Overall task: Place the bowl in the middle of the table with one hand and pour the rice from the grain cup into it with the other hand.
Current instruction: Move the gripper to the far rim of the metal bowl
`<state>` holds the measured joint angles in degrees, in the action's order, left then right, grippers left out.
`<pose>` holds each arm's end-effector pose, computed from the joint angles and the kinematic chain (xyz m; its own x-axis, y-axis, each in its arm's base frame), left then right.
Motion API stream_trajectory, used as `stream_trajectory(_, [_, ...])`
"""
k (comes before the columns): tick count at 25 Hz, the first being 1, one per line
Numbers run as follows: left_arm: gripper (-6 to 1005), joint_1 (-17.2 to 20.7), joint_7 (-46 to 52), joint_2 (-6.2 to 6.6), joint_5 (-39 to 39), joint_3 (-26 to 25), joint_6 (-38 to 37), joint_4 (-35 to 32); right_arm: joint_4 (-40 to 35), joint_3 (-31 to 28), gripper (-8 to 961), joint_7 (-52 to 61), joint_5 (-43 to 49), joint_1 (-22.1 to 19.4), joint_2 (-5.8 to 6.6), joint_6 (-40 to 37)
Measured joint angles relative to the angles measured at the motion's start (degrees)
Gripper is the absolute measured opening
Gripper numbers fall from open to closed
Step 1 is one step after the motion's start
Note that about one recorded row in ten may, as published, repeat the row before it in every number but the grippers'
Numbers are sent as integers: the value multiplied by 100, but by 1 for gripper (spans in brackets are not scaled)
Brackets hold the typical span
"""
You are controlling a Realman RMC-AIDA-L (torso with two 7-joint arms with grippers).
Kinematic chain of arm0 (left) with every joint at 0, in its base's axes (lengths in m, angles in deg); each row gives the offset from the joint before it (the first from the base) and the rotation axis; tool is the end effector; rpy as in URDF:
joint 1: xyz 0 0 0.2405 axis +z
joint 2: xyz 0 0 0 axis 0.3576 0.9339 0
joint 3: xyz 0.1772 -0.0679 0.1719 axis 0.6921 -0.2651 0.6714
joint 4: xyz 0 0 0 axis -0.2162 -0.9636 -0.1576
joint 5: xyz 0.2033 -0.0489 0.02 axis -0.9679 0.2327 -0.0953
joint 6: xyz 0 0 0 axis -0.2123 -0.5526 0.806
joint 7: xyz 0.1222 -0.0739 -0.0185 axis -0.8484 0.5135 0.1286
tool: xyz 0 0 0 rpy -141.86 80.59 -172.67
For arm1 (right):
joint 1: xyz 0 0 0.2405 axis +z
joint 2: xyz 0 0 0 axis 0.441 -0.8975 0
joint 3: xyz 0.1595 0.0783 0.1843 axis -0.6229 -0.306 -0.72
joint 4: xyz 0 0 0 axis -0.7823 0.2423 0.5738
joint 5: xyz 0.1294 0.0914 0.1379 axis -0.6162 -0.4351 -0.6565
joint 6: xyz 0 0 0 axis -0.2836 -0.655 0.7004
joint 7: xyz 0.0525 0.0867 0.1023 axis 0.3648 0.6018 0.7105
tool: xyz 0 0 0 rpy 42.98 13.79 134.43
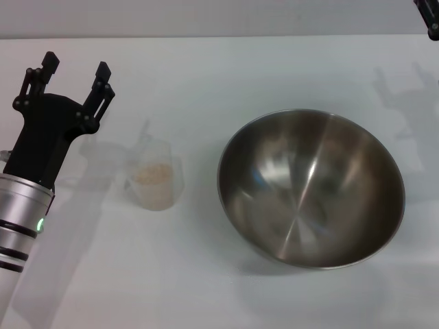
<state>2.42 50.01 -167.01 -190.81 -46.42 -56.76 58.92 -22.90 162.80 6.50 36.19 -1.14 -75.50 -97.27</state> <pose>-0.2746 0.2890 -0.0437 0.6351 -0.2207 0.7403 0.6691 -0.3217 -0.6699 0.2779 0.3426 0.0235 0.8615 0.4188 -0.2872 -0.3256 0.0215 -0.9453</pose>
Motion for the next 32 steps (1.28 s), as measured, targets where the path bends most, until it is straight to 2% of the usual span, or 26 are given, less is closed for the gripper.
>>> stream_trajectory(5, [800,-14,0,0,3,-11,5,-12,-87,-9,765,73,-23,-3,3,130])
stream_trajectory(11, [797,-26,3,0,2,-26,15,-37,-384,-49,762,441,-43,0,7,658])
stream_trajectory(15, [795,-26,21,0,2,-31,17,-46,-761,-51,760,679,-47,-63,5,1145])
stream_trajectory(17, [795,-24,16,0,3,-31,18,-55,-1036,-51,759,769,-48,-106,10,1492])
stream_trajectory(18, [794,-24,16,0,2,-31,19,-61,-1367,-51,758,816,-49,-160,17,1899])
stream_trajectory(20, [793,-30,18,0,3,-31,19,-74,-1539,-52,757,821,-50,-191,19,2103])
stream_trajectory(26, [791,-30,11,4,3,-40,19,-79,-2998,-144,754,824,-48,-373,18,4094])
stream_trajectory(32, [788,-28,8,16,2,-40,3,-87,-4841,-498,750,824,-43,-567,18,6919])
